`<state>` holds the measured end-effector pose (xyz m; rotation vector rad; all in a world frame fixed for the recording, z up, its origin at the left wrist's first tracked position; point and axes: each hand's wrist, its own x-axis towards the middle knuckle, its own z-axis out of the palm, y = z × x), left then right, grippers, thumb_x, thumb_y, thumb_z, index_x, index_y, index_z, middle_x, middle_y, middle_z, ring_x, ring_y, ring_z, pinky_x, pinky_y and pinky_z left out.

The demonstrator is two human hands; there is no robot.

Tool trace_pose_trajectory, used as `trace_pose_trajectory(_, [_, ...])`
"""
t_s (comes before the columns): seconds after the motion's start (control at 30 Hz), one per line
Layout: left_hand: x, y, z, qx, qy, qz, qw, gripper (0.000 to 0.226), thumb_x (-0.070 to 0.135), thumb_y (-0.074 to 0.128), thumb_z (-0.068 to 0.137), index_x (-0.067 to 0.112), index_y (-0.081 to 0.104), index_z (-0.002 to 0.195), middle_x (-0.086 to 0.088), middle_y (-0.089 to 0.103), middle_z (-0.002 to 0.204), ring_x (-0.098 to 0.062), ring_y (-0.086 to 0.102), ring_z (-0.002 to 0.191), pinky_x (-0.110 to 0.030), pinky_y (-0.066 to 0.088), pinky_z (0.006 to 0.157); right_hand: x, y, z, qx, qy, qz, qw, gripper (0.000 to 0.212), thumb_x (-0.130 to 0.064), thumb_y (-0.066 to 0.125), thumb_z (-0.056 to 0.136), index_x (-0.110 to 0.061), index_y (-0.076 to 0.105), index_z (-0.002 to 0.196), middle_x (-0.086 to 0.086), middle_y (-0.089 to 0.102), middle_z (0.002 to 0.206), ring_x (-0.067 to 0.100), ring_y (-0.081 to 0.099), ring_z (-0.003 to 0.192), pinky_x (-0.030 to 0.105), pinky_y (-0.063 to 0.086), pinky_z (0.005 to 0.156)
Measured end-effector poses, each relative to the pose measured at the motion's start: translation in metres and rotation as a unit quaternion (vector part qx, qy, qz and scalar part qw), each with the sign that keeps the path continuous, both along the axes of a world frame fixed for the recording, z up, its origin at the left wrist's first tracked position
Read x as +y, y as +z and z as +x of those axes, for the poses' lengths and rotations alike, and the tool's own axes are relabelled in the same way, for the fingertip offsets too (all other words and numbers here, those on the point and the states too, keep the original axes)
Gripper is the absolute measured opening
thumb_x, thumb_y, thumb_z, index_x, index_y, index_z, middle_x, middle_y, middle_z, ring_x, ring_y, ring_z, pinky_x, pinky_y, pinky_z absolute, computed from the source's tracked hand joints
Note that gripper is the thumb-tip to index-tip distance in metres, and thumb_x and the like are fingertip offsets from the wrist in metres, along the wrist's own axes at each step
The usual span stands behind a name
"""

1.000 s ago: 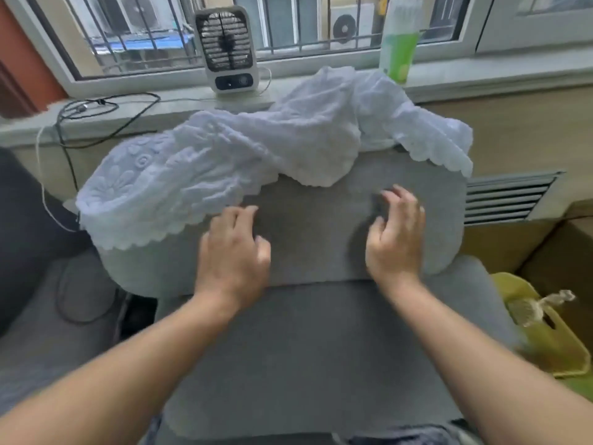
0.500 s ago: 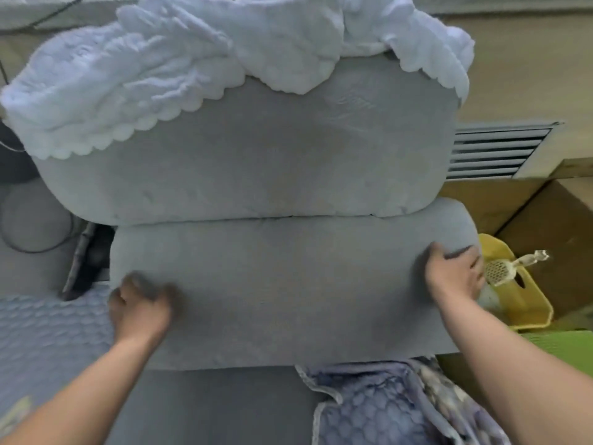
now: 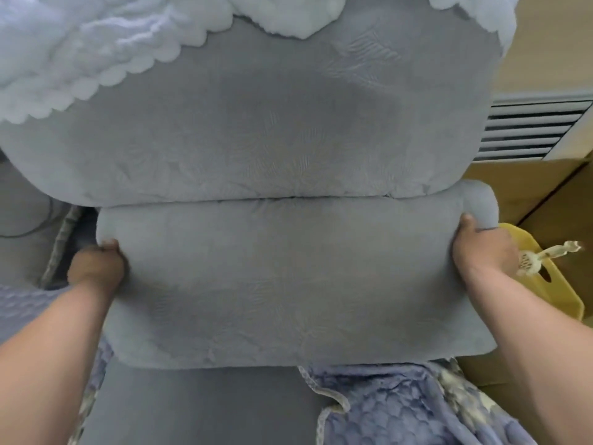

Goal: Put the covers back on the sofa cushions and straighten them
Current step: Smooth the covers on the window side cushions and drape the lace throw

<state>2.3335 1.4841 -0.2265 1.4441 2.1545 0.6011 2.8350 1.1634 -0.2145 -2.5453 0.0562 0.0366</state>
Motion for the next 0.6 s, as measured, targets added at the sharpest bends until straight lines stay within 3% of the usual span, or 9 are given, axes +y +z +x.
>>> trace_pose_trajectory(0.17, [-0.018,0.004,-0.005,0.039,-0.020,0.033,0.999,0.040,0.027,0.047,0.103,-0.005,0.061,0.122,-0.032,0.056,0.131,-0.049,0.052,0.123,-0.046,0.040,0.107,-0.003,0.008,-0.006,-0.013,0.052,-0.018,0.998,0.043,-0.041,0.042,0.100,-0.005,0.063,0.112,0.025,0.061,0.124,0.043,0.054,0.119,0.050,0.036,0.102])
trace_pose_trajectory(0.33, [-0.099,0.041,-0.058,-0.018,0.012,0.058,0.998,0.033,0.021,0.046,0.104,-0.008,0.061,0.107,-0.036,0.060,0.110,-0.050,0.057,0.103,-0.045,0.042,0.082,-0.045,0.044,-0.047,0.030,0.062,-0.013,0.998,0.040,-0.037,0.041,0.103,-0.003,0.062,0.106,0.030,0.060,0.117,0.046,0.054,0.111,0.048,0.041,0.096])
trace_pose_trajectory(0.43, [-0.147,0.085,-0.128,0.014,0.052,0.067,0.996,0.035,0.024,0.044,0.103,-0.007,0.059,0.093,-0.036,0.058,0.096,-0.048,0.056,0.091,-0.046,0.037,0.073,-0.073,0.089,-0.094,0.026,0.112,-0.024,0.993,0.039,-0.033,0.042,0.103,0.000,0.061,0.101,0.033,0.060,0.113,0.048,0.054,0.105,0.047,0.042,0.088])
trace_pose_trajectory(0.53, [-0.185,0.136,-0.202,0.032,0.086,0.058,0.994,0.039,0.027,0.040,0.101,-0.006,0.054,0.085,-0.038,0.056,0.092,-0.048,0.055,0.085,-0.051,0.038,0.072,-0.090,0.135,-0.150,0.011,0.190,-0.041,0.981,0.039,-0.034,0.041,0.104,0.000,0.061,0.101,0.030,0.060,0.112,0.045,0.054,0.103,0.045,0.040,0.084])
trace_pose_trajectory(0.6, [-0.210,0.171,-0.246,0.062,0.105,0.033,0.992,0.039,0.025,0.039,0.101,-0.009,0.055,0.090,-0.040,0.057,0.100,-0.050,0.056,0.091,-0.053,0.041,0.079,-0.098,0.158,-0.196,0.018,0.227,-0.052,0.972,0.039,-0.032,0.041,0.104,0.002,0.061,0.102,0.031,0.059,0.112,0.045,0.054,0.104,0.046,0.040,0.083])
